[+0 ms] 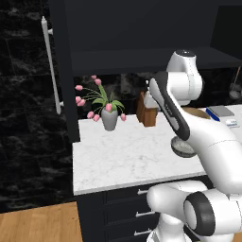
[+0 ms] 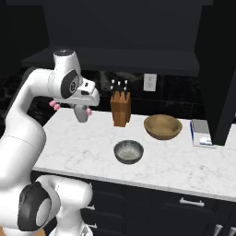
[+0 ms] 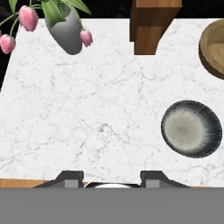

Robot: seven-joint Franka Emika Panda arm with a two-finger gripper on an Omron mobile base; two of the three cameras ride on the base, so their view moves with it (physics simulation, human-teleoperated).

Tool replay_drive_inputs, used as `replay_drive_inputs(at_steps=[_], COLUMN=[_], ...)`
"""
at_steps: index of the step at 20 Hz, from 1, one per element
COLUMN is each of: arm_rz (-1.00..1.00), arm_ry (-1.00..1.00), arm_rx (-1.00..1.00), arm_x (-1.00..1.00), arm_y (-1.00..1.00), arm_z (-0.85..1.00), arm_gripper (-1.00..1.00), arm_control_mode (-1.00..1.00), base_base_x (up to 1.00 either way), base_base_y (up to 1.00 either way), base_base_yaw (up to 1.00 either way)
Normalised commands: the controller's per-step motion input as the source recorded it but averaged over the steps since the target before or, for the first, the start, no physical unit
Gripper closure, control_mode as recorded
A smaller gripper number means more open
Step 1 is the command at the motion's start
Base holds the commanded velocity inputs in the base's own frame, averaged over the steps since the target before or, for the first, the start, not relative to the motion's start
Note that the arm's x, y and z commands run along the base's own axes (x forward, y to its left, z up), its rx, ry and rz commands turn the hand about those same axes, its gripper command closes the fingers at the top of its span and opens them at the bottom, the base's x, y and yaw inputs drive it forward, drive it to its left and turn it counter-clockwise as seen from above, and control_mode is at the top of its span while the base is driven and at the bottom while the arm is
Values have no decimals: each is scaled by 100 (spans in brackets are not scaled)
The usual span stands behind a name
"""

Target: Pick up the bowls on the counter and stack them on top of one another in the open cabinet. Place the smaller bowl on top of the larger bowl.

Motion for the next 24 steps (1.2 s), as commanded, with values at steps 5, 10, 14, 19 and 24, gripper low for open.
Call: replay_drive_inputs(at_steps=[5, 10, 14, 19, 24], arm_rz=[0, 0, 0, 0, -1], arm_ry=[0, -2, 0, 2, 7], arm_rx=[0, 0, 0, 0, 0], arm_x=[-20, -65, -62, -16, 0], arm_y=[0, -2, -13, -34, -59], arm_z=[0, 0, -11, -36, -43], arm_gripper=[-100, -100, -100, -100, -100], arm_control_mode=[-100, -100, -100, -100, -100], base_base_x=[0, 0, 0, 0, 0], base_base_y=[0, 0, 0, 0, 0], base_base_yaw=[0, 0, 0, 0, 0])
